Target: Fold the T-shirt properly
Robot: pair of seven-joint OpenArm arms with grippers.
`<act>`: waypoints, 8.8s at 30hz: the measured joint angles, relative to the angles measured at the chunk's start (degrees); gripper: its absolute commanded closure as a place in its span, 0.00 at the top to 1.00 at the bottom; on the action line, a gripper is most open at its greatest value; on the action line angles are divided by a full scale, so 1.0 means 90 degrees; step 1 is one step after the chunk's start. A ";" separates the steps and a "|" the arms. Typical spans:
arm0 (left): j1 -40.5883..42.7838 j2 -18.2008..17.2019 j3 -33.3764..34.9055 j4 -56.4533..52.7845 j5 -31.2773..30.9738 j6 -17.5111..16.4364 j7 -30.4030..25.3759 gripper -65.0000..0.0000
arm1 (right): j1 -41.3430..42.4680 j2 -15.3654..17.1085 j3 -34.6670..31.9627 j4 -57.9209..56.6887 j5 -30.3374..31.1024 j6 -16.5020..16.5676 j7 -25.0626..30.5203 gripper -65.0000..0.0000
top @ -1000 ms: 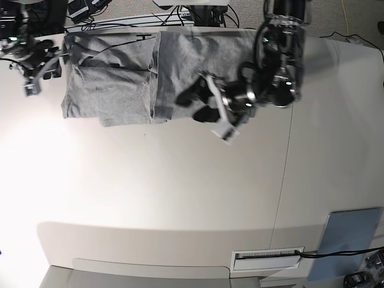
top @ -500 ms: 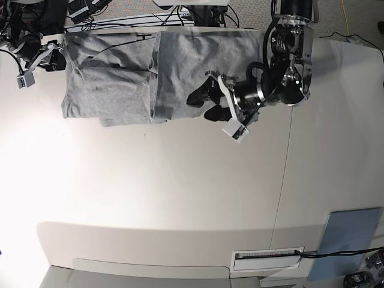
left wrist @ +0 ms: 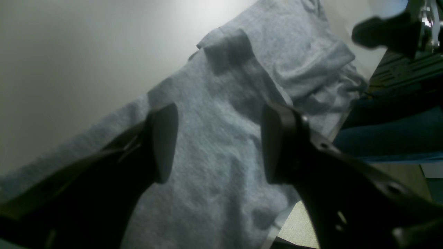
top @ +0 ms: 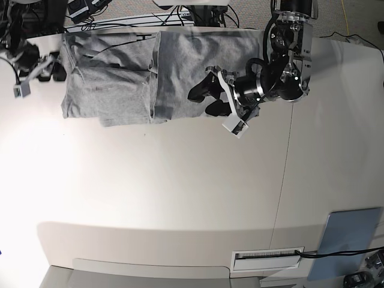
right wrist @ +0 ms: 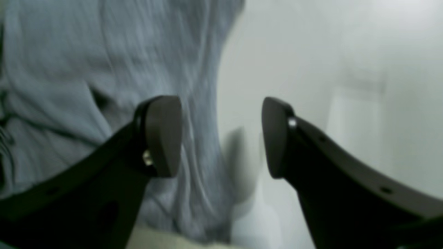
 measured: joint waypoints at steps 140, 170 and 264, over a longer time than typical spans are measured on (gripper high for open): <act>0.0189 -0.0044 0.1341 0.0002 0.1865 0.0389 -0.1588 0.01 | -0.0882 -0.1729 -0.2047 0.4641 -0.6766 -0.3594 0.0041 0.33; 0.0262 -0.0495 -0.0799 0.0073 0.1583 -0.0342 -0.0750 0.20 | -0.0879 -0.1729 -0.2047 0.4643 -0.6341 -0.3317 0.1035 0.27; -0.0857 -0.1979 0.0041 -0.3075 0.0923 0.0355 -0.3291 0.00 | 0.0704 -0.2856 -0.5236 0.2720 -0.6105 -0.2339 0.0347 0.00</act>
